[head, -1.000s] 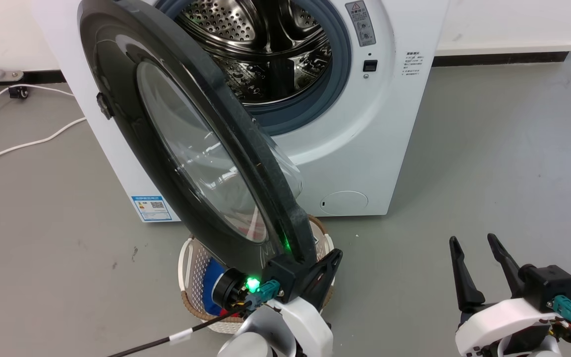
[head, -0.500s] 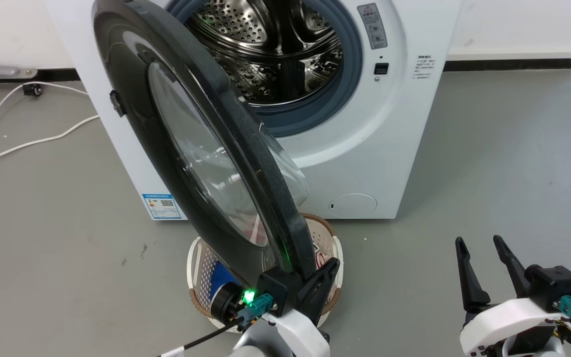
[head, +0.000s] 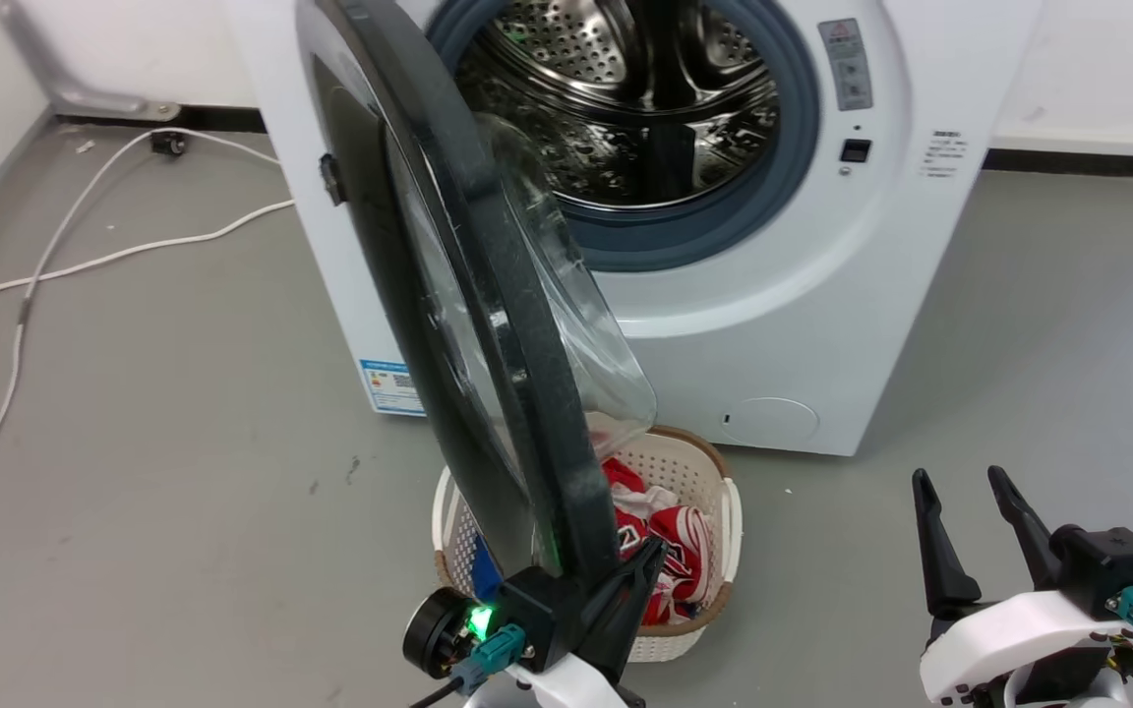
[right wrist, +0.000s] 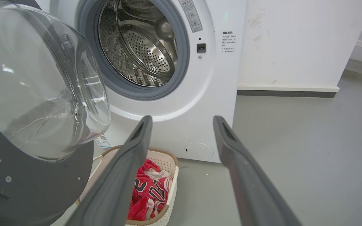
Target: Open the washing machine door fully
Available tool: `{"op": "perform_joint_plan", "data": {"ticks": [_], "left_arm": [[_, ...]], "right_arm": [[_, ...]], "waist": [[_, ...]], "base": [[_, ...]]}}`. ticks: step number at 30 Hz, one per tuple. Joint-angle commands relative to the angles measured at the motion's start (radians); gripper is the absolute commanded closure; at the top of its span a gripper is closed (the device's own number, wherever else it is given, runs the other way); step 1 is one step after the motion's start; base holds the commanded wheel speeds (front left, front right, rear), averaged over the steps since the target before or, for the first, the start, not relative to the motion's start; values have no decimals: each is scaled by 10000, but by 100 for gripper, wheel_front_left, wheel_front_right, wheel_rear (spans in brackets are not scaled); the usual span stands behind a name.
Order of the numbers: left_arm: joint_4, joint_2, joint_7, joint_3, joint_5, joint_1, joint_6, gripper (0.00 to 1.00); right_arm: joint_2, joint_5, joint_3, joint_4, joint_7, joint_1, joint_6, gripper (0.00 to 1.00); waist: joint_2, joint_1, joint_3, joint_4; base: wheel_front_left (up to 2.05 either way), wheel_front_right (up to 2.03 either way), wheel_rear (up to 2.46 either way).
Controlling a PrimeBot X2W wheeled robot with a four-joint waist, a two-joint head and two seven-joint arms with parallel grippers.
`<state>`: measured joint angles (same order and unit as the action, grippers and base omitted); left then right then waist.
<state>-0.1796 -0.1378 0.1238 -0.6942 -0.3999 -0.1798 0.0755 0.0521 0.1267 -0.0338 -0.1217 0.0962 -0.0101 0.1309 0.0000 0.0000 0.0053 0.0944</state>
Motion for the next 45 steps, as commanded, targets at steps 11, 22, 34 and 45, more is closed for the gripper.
{"op": "perform_joint_plan", "data": {"ticks": [11,22,34,45], "left_arm": [[983,-482,-126,241,-71,515,497,100],[1499,-1057,79,1517,-634,944,1264,100],[1212,-2578,510,4039,-1768,667,1479,100],[89,-3877,814,5571,-2296,-142,1227,100]], "right_arm": [[-33,-50,-175,115,27,87,-2,0],[-33,-149,-167,339,146,-38,-2,0],[-32,-228,-119,578,6,-228,-2,0],[-32,-482,-137,768,-190,-577,-2,0]], "waist": [[0,0,-113,1526],[0,0,-17,2467],[0,0,394,2381],[0,0,1165,1908]], "base": [[0,0,0],[0,0,0],[0,0,0],[0,0,0]]}}
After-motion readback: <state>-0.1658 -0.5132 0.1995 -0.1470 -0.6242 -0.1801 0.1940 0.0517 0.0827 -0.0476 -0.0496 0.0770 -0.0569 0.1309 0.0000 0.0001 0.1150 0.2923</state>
